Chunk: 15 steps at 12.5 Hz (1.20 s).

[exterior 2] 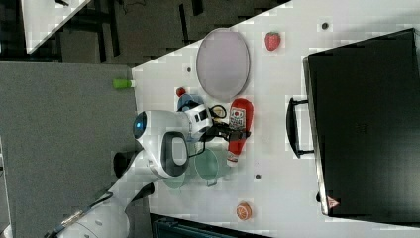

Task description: Pick ketchup from strainer and place it on the table

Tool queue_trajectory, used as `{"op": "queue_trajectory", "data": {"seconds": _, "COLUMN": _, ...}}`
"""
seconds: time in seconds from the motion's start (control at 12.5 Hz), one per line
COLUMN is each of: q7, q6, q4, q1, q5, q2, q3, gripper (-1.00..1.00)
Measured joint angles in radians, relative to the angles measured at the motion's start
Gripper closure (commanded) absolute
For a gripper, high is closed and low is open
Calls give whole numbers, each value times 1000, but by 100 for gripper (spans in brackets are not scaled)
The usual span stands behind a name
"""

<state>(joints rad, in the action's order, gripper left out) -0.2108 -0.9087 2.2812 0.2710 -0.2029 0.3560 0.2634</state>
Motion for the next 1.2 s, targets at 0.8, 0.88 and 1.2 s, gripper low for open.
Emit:
{"op": "queue_trajectory", "data": {"seconds": 0.8, "q7": -1, "q6": 25, "q4": -74, "q1": 32, "q5": -9, "q2": -51, "q3": 3, "gripper": -100}}
{"op": "queue_trajectory", "data": {"seconds": 0.88, "q7": -1, "q6": 69, "q4": -117, "q1": 29, "q5": -12, "q2": -87, "q3": 7, "gripper": -100}}
{"op": "queue_trajectory", "data": {"seconds": 1.2, "q7": 5, "q6": 294, "q4": -367, "q1": 17, "q5": 7, "q2": -197, "q3": 12, "gripper": -100}}
